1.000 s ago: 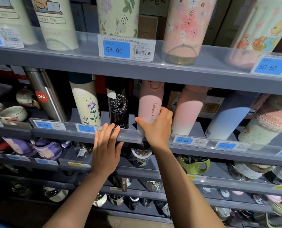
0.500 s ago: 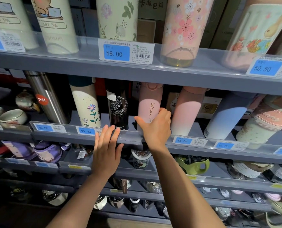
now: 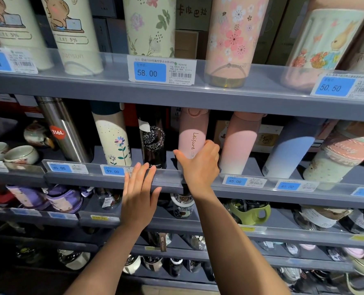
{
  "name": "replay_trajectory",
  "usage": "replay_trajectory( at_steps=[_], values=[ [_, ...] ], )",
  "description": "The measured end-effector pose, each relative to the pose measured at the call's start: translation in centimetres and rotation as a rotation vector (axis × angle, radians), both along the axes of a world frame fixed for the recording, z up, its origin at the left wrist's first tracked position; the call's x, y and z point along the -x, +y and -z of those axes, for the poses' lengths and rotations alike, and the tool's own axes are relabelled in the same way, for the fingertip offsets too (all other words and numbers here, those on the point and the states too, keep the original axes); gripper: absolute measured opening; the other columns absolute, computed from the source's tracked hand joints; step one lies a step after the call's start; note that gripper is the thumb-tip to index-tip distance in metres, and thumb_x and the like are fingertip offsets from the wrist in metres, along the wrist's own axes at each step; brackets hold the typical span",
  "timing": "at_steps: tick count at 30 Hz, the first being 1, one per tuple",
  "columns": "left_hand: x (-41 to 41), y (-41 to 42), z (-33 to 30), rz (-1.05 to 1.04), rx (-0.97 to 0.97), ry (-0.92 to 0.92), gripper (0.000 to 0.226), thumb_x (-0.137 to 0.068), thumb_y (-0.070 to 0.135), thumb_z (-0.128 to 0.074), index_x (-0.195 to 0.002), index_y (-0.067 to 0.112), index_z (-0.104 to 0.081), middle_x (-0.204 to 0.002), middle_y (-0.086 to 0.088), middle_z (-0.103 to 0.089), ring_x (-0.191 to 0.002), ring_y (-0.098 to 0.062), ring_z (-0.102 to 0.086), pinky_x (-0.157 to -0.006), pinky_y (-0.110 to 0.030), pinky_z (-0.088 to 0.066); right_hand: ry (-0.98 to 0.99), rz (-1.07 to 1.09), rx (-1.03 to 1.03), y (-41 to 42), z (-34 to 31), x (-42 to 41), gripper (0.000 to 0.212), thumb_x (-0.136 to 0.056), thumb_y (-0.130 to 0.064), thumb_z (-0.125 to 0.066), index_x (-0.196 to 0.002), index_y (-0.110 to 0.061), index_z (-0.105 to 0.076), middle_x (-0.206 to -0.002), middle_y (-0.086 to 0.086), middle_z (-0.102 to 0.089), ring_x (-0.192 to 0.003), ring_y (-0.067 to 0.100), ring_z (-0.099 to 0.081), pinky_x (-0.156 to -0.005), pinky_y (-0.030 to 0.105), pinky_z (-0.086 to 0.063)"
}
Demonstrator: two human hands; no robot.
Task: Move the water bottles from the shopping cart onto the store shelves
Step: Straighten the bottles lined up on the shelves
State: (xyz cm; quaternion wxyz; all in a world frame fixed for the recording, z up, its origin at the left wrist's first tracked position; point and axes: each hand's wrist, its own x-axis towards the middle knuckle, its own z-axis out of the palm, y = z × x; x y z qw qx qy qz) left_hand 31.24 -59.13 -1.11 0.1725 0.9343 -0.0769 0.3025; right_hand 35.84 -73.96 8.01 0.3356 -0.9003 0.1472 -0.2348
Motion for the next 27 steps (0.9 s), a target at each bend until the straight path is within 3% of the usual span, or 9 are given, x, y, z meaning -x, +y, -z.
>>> replay_trajectory(
  at_steps=[5, 10, 13, 16, 19, 22, 23, 25, 27],
  values=[
    [0.4, 0.3, -0.4, 0.008, -0.070, 0.012, 0.063, -0.089, 0.043, -0.043, -0.142, 0.010, -0.035, -0.144, -0.013, -0.044, -0.140, -0.030, -0.030, -0.109, -0.056, -0.033, 0.032, -0.007, 0.000, -0.1, -0.2, -0.1, 0.086, -0.070, -0.061, -0.073, -0.130, -0.010, -0.039, -0.126, 0.006, -0.044, -0.118, 0.024, -0.047, -0.081, 0.038, -0.046],
    [0.4, 0.1, -0.4, 0.003, -0.076, 0.021, 0.065, -0.088, 0.044, -0.044, -0.141, 0.008, -0.036, -0.143, -0.015, -0.044, -0.139, -0.033, -0.032, -0.107, -0.059, -0.036, -0.048, -0.195, -0.079, -1.5, -0.2, 3.1, 0.095, -0.073, -0.056, -0.074, -0.145, -0.012, -0.028, -0.143, 0.003, -0.035, -0.132, 0.021, -0.035, -0.099, 0.038, -0.040],
    [0.3, 0.1, -0.2, 0.002, -0.049, 0.006, 0.065, -0.089, 0.046, -0.043, -0.141, 0.007, -0.036, -0.144, -0.015, -0.043, -0.140, -0.033, -0.031, -0.109, -0.059, -0.032, -0.211, -0.306, -0.145, -4.4, 1.1, 6.8, 0.072, -0.081, -0.040, -0.072, -0.139, -0.014, -0.039, -0.131, -0.004, -0.043, -0.122, 0.014, -0.043, -0.098, 0.030, -0.040],
    [0.1, -0.3, 0.0, -0.009, -0.016, -0.013, 0.065, -0.089, 0.047, -0.043, -0.139, 0.005, -0.039, -0.143, -0.015, -0.042, -0.141, -0.033, -0.029, -0.112, -0.057, -0.026, -0.305, -0.194, -0.205, -8.2, 1.6, 7.9, 0.060, -0.080, -0.035, -0.067, -0.131, -0.011, -0.047, -0.119, -0.006, -0.044, -0.110, 0.012, -0.048, -0.093, 0.032, -0.044],
    [0.2, -0.6, 0.1, -0.014, -0.002, -0.024, 0.067, -0.090, 0.049, -0.042, -0.139, 0.004, -0.039, -0.142, -0.016, -0.042, -0.141, -0.034, -0.028, -0.114, -0.057, -0.023, -0.280, -0.105, -0.214, -11.0, 0.9, 6.2, 0.072, -0.080, -0.032, -0.074, -0.139, -0.009, -0.039, -0.132, 0.007, -0.045, -0.121, 0.021, -0.046, -0.101, 0.038, -0.041],
    [0.2, -0.6, 0.0, -0.008, 0.005, -0.019, 0.070, -0.095, 0.058, -0.029, -0.140, 0.005, -0.036, -0.143, -0.016, -0.040, -0.141, -0.033, -0.026, -0.116, -0.053, -0.019, -0.146, -0.162, -0.245, -12.2, -0.2, 3.6, 0.091, -0.078, -0.029, -0.077, -0.149, -0.013, -0.023, -0.149, 0.009, -0.032, -0.136, 0.025, -0.034, -0.110, 0.039, -0.033],
    [0.2, -0.6, -0.1, -0.005, 0.006, -0.020, 0.071, -0.095, 0.059, -0.026, -0.140, 0.005, -0.036, -0.143, -0.016, -0.040, -0.141, -0.034, -0.026, -0.116, -0.053, -0.019, -0.095, -0.181, -0.270, -12.4, -0.5, 2.8, 0.093, -0.076, -0.031, -0.079, -0.148, -0.014, -0.022, -0.149, 0.009, -0.032, -0.135, 0.026, -0.035, -0.107, 0.039, -0.036],
    [0.2, -0.5, 0.0, 0.002, 0.008, -0.026, 0.072, -0.095, 0.059, -0.026, -0.139, 0.004, -0.037, -0.142, -0.017, -0.041, -0.141, -0.034, -0.027, -0.115, -0.053, -0.020, -0.015, -0.216, -0.283, -12.4, -0.9, 1.6, 0.084, -0.072, -0.033, -0.082, -0.135, -0.015, -0.028, -0.136, 0.011, -0.045, -0.116, 0.029, -0.049, -0.086, 0.034, -0.042],
    [0.1, -0.4, 0.1, 0.004, 0.002, -0.034, 0.070, -0.095, 0.057, -0.030, -0.139, 0.003, -0.037, -0.142, -0.017, -0.041, -0.141, -0.033, -0.026, -0.115, -0.053, -0.020, 0.011, -0.202, -0.247, -12.1, -0.8, 1.0, 0.078, -0.071, -0.030, -0.082, -0.126, -0.014, -0.029, -0.123, 0.012, -0.052, -0.100, 0.028, -0.051, -0.074, 0.031, -0.039]
  ],
)
